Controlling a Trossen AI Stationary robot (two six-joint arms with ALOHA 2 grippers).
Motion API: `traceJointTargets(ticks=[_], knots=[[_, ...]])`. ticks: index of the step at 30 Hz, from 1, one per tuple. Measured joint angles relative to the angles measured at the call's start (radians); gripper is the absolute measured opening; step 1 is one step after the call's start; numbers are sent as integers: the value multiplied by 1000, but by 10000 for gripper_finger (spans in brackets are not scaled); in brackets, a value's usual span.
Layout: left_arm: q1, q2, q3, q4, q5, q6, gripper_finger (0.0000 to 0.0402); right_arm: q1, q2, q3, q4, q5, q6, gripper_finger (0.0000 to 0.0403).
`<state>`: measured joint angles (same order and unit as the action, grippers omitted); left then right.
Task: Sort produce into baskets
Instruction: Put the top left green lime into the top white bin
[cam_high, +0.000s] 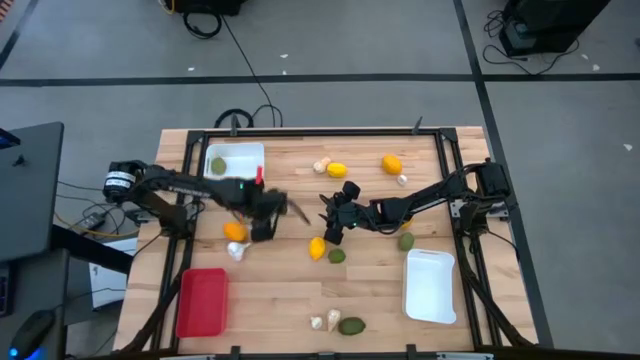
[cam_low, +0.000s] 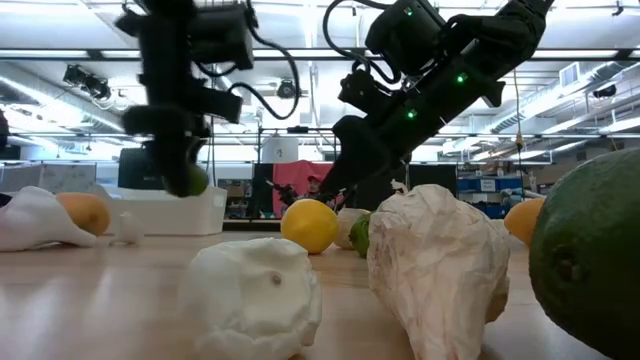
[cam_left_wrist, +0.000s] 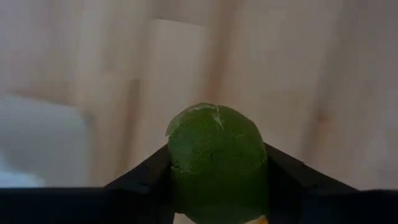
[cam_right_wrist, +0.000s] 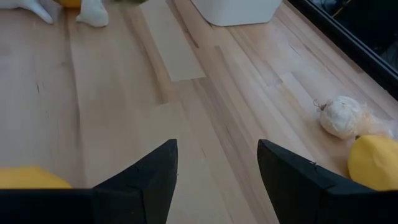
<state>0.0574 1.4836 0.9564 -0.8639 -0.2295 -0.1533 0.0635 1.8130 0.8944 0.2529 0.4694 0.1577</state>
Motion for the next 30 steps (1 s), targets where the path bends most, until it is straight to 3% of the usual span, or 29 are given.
traceJointTargets(ticks=[12,19,30], knots=[[355,-159,39,-87,-44,98,188,1,0,0,-32,1,3,231],[548,-161,-12,-75,-94,126,188,1,0,0,-30,3,7,231],[693,-131,-77,-2,-99,119,200,1,0,0,-30,11,25,231]])
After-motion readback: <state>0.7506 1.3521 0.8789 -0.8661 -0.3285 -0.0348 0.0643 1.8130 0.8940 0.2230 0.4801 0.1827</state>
